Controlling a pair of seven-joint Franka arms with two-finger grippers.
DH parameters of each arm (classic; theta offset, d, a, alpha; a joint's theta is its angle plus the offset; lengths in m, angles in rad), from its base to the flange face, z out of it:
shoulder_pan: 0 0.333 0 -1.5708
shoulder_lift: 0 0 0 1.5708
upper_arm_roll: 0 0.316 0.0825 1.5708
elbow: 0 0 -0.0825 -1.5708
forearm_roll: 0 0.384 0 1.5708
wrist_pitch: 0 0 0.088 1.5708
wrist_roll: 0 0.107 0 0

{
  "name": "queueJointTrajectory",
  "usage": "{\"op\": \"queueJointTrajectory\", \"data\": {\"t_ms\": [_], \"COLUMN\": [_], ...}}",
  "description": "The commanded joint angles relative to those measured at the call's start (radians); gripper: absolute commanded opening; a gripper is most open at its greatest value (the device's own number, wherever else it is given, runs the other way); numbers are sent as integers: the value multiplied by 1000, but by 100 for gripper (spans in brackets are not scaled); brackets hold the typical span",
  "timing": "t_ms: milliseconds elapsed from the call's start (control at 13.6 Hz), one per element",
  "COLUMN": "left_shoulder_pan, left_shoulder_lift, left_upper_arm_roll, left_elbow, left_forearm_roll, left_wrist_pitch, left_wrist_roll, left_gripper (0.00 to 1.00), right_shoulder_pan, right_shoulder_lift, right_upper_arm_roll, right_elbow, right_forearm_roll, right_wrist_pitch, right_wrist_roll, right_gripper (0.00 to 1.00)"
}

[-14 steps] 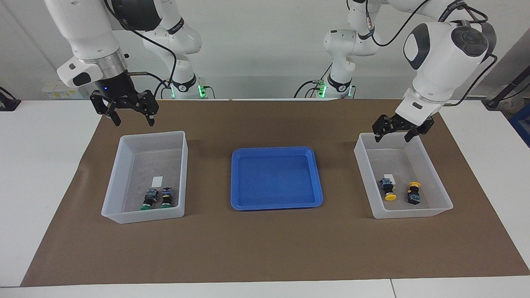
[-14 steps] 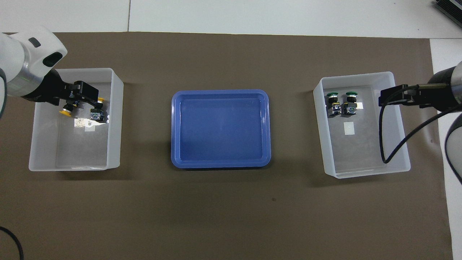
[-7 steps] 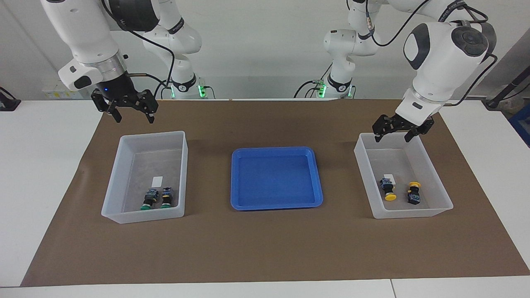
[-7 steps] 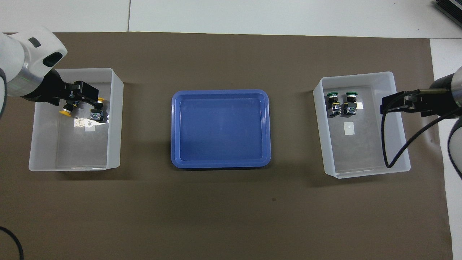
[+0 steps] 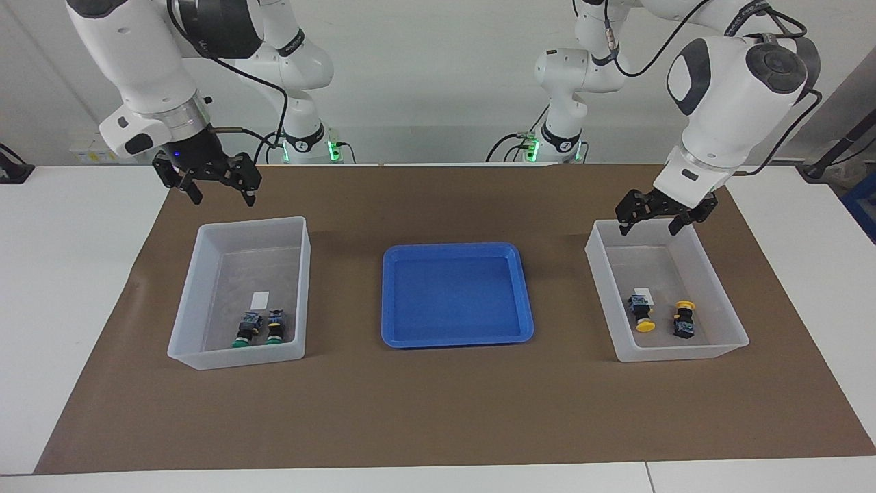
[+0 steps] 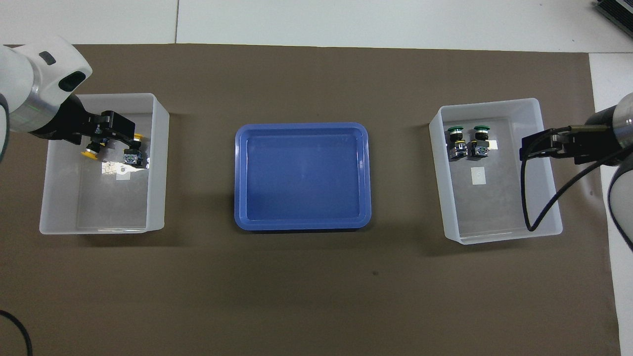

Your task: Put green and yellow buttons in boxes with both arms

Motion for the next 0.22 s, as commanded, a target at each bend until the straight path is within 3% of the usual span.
{"op": "queueJointTrajectory", "data": {"t_ms": [0, 147], "left_shoulder_pan": [2, 2], "left_shoulder_lift": [-34, -34], "left_upper_arm_roll": [-3, -3], "left_elbow": [-41, -41], "left_forearm_roll": [18, 18], "left_wrist_pitch": [20, 20], "left_wrist_roll": [-4, -4], "left_gripper": [100, 100], "right_shoulder_pan": [16, 18], "right_shoulder_lift": [-20, -21], "right_upper_arm_roll": [-5, 0], "right_elbow": [-25, -30], "right_forearm_roll": [-16, -16], "right_wrist_pitch": [-2, 1], "right_wrist_roll": [70, 86], "right_gripper": [100, 100]}}
